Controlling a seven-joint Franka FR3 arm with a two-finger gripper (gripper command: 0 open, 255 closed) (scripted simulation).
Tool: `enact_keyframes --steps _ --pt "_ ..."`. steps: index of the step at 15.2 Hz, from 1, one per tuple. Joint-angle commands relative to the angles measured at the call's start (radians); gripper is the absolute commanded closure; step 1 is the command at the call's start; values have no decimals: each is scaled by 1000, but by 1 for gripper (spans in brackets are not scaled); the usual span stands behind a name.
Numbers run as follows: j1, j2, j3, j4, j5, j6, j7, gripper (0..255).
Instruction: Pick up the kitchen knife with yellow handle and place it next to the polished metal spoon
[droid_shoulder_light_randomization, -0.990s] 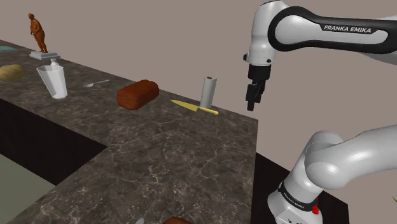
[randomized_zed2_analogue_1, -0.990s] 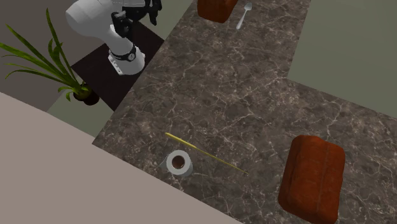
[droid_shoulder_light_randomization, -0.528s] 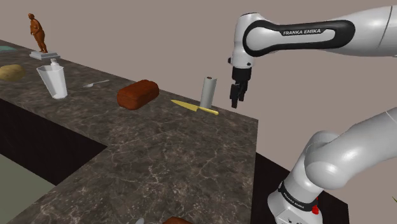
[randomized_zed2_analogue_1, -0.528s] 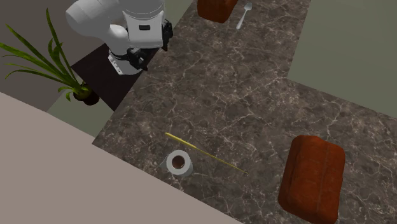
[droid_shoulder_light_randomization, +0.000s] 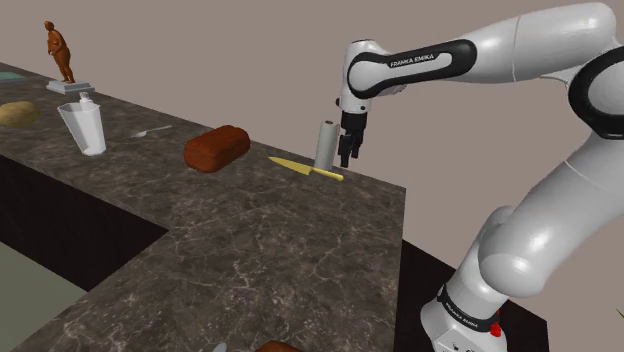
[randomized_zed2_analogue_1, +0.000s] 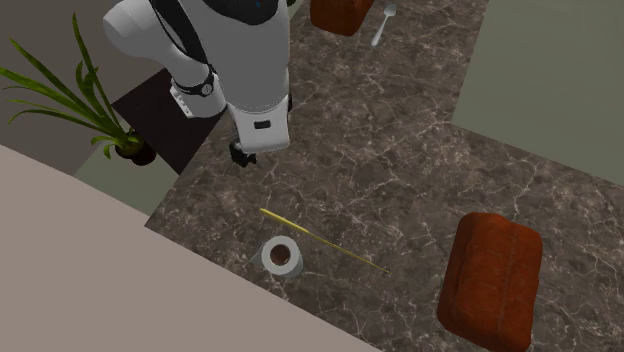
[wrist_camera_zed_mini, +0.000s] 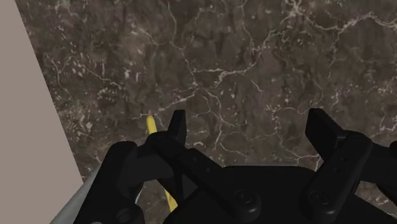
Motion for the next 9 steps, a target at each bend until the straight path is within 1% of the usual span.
enact_keyframes --steps 1,5,9 --pt "0 72 -9 59 11 17 -30 0" --pt "-8 226 -24 184 40 51 -93 0" --pt "-22 384 -29 333 74 63 -153 0"
